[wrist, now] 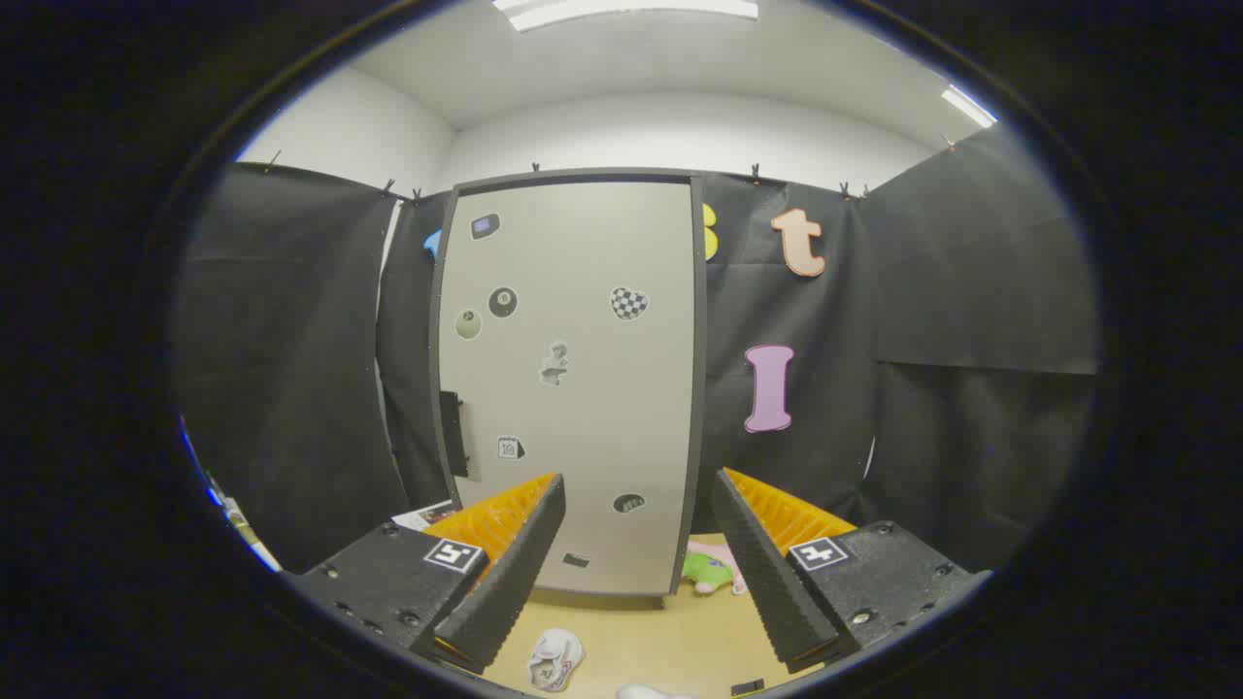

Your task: Open the shoe cabinet door, grab the shoes and put them into the shoe cabinet, then close the shoe cabinet door.

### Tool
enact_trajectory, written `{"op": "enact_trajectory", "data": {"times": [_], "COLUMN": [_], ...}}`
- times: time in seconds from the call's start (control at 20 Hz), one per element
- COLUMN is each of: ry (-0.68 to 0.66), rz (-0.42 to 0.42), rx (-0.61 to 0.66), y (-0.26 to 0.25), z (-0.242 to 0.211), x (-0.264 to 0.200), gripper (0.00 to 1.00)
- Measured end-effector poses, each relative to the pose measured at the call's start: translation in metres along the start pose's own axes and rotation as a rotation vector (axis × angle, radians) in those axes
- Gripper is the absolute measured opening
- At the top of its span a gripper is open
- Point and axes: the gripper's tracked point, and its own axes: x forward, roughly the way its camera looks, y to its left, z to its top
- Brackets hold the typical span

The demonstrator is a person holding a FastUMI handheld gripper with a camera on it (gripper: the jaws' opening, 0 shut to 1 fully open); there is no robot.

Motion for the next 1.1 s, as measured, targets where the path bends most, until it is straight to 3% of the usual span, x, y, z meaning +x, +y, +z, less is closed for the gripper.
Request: {"op": "enact_trajectory", "data": {"times": [1.1], "ry": [0.006], "rz": [-0.030], "rx": [-0.004], "y": [0.0002], "z": [-0.0065], "x": [0.0078], "gripper": [1.00]}}
